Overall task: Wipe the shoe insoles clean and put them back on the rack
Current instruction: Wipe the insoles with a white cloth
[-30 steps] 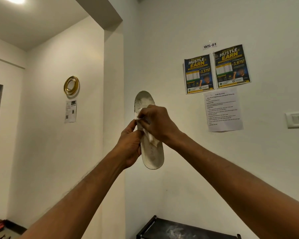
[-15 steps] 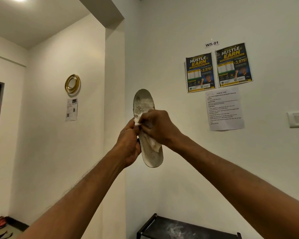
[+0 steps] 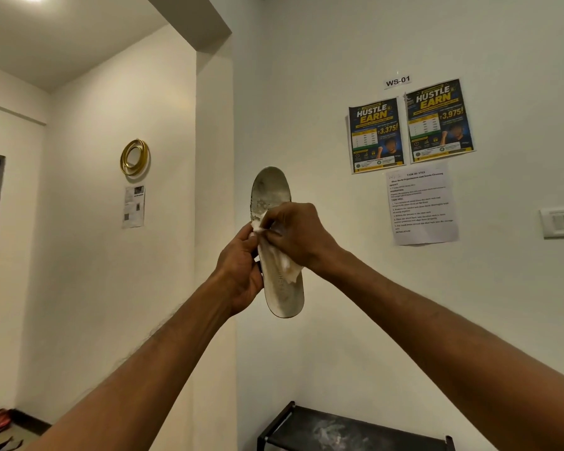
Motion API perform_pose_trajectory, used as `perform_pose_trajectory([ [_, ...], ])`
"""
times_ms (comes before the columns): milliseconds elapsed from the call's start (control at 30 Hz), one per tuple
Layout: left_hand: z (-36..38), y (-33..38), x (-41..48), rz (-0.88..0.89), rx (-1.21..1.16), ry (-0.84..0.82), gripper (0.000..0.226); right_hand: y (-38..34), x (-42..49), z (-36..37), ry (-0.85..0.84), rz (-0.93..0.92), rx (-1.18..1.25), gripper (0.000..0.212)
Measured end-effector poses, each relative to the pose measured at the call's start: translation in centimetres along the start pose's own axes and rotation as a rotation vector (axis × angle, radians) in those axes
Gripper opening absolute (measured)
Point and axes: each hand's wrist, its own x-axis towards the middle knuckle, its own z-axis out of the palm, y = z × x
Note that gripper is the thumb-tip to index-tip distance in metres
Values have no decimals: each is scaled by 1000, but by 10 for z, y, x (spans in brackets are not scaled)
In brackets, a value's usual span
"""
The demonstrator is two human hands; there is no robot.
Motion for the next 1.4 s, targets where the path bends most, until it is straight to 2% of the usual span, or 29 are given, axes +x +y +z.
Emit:
perform_pose_trajectory([
  [67, 2, -1, -1, -1, 12, -10, 38, 2, 1, -3, 78, 60, 15, 10],
  [200, -1, 2, 0, 9, -10, 1, 40, -5, -2, 0, -4, -20, 13, 8],
  [333, 1, 3, 1, 29, 27, 5, 40, -3, -2, -1, 60, 64, 13, 10],
  [433, 0, 7, 2, 55, 18, 26, 43, -8, -7, 3, -32, 18, 22, 11],
  [567, 1, 10, 3, 89, 63, 40, 37, -5, -7, 2, 12, 84, 8, 10],
  [667, -1, 11, 4, 98, 98, 49, 40, -11, -10, 5, -53, 31, 30, 13],
  [767, -1, 11, 4, 91, 100, 63, 44, -12, -12, 4, -5, 83, 20, 13],
  [900, 0, 13, 4, 86, 84, 115, 47, -16, -19, 8, -93, 63, 73, 15],
  [1033, 2, 14, 4, 84, 106, 133, 43, -12, -21, 6, -69, 103, 57, 14],
  [1133, 0, 16, 4, 89, 114, 158, 42, -14, -27, 7, -149, 65, 77, 15],
  [1233, 1, 17, 3, 103, 119, 156, 40, -11, -30, 2, -102, 100, 65, 15],
  [1400, 2, 21, 4, 117, 106, 164, 38, -13, -36, 1, -141, 49, 81, 13],
])
